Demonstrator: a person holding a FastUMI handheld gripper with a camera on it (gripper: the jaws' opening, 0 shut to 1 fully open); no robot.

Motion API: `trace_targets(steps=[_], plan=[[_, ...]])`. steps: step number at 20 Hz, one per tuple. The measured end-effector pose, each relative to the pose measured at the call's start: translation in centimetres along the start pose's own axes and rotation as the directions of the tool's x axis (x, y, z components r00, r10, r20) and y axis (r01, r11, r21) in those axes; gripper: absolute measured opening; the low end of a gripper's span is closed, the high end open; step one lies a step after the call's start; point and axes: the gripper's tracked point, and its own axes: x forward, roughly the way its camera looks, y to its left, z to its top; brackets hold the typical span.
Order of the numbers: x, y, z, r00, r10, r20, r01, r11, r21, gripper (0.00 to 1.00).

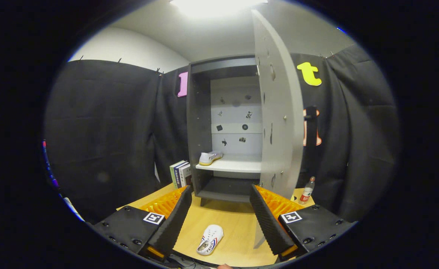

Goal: Open the shoe cabinet door, grab the shoes and put them into the shoe cabinet, then close the shoe cabinet door.

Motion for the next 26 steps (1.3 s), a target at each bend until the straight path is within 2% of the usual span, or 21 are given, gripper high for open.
trace_targets(steps=[5,10,15,21,26], plan=[[5.3,2.6,-6.9,0.994,0.009,-0.108,-0.012,0.999,-0.031,0.97],[10.0,4.4,-14.1,0.971,0.006,-0.239,-0.014,0.999,-0.032,0.97],[13.5,5.6,-21.0,0.926,0.020,-0.378,-0.030,0.999,-0.022,0.98],[16.1,6.6,-27.3,0.873,0.029,-0.486,-0.045,0.999,-0.021,0.98],[16.9,6.8,-31.9,0.811,0.031,-0.584,-0.054,0.998,-0.023,0.98]])
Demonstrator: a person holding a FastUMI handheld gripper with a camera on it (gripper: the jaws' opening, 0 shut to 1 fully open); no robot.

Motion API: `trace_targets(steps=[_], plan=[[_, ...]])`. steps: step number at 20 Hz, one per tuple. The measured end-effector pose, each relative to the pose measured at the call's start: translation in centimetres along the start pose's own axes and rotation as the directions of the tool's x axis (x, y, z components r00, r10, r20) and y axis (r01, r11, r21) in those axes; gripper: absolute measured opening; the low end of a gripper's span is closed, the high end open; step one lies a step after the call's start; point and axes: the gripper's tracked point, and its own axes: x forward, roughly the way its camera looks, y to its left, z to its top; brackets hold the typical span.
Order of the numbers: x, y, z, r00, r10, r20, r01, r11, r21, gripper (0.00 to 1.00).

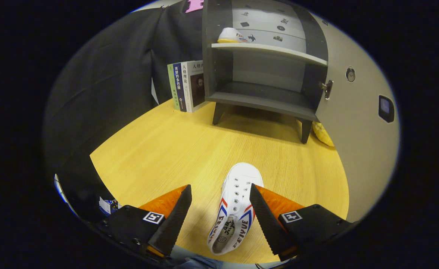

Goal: Open the shoe cabinet door, grab the shoes and put them into the shoe cabinet, then close the shoe cabinet door.

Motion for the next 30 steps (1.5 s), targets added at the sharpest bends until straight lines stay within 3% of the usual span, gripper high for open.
trace_targets(steps=[8,12,13,16,20,22,27,30], plan=[[3.9,-0.1,-4.7,0.979,-0.033,-0.199,0.027,0.999,-0.033,0.94],[4.6,-0.6,-4.9,0.973,-0.078,-0.217,0.063,0.995,-0.075,0.66],[4.6,-0.6,-4.8,0.971,-0.079,-0.225,0.060,0.994,-0.087,0.51],[4.7,-1.2,-5.0,0.968,-0.088,-0.236,0.069,0.994,-0.085,0.34],[4.5,-1.1,-4.7,0.966,-0.042,-0.256,0.056,0.997,0.049,0.12],[4.1,-1.1,-4.6,0.970,-0.033,-0.239,0.041,0.999,0.027,0.02],[2.3,-0.7,-1.7,0.988,0.053,-0.143,-0.033,0.990,0.139,0.02],[1.4,-0.8,1.3,0.994,0.063,-0.089,-0.051,0.989,0.137,0.02]])
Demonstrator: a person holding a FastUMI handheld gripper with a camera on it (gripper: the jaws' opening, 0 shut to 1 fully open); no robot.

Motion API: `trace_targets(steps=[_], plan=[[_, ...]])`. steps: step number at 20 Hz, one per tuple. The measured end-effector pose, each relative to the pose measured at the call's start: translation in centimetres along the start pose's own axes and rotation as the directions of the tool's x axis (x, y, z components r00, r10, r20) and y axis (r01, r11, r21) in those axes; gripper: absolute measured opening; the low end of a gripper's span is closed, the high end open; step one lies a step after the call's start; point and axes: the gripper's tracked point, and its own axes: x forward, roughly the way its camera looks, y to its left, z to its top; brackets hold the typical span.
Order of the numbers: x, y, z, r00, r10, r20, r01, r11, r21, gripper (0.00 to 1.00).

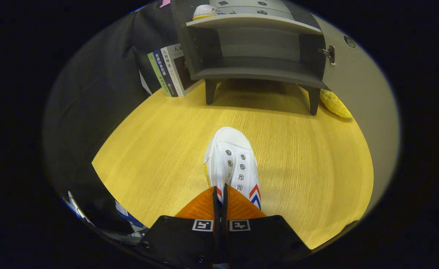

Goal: Open the shoe cabinet door, grab the shoes and put them into the shoe cabinet, then close the shoe cabinet door.

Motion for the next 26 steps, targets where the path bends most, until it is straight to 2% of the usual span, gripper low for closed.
trace_targets(steps=[7,16,21,26], plan=[[-3.8,0.9,8.4,0.988,0.061,0.142,-0.068,0.997,0.044,0.02],[-9.8,0.6,22.3,0.924,0.086,0.373,-0.104,0.994,0.029,0.02],[-11.2,-0.3,29.8,0.883,0.061,0.466,-0.090,0.995,0.041,0.01],[-10.6,-2.4,36.6,0.851,0.009,0.525,-0.057,0.996,0.075,0.01]])
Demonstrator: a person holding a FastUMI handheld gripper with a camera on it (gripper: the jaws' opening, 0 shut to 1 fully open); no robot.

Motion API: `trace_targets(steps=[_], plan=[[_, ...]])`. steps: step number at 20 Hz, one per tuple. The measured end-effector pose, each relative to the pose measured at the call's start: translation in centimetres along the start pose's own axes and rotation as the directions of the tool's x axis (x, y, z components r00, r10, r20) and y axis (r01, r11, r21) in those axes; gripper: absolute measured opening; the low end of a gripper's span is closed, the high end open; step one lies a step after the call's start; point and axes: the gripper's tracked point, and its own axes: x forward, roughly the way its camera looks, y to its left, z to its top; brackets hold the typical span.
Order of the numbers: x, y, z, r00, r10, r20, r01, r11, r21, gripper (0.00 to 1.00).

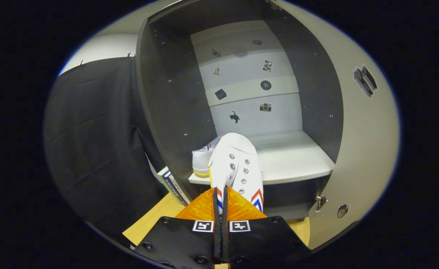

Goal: Open the shoe cabinet door, grab the shoes and put them into the shoe cabinet, then close the shoe cabinet door.

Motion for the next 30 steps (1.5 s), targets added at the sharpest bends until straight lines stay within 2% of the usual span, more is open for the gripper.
trace_targets(steps=[4,9,15,20,22,27,30], plan=[[3.5,-1.3,4.3,0.999,-0.031,0.044,0.031,1.000,0.003,0.01],[9.1,-3.4,8.1,0.990,-0.120,0.080,0.121,0.993,-0.003,0.01],[15.1,-5.1,7.6,0.978,-0.204,0.031,0.204,0.979,-0.003,0.01],[16.2,-5.3,5.7,0.970,-0.242,-0.032,0.242,0.970,-0.002,0.04],[14.8,-4.8,6.5,0.968,-0.249,0.018,0.249,0.967,-0.046,0.16],[6.8,-2.7,8.2,0.961,-0.236,0.146,0.254,0.961,-0.113,1.00],[0.9,-1.0,8.1,0.959,-0.204,0.194,0.236,0.959,-0.157,0.99]])
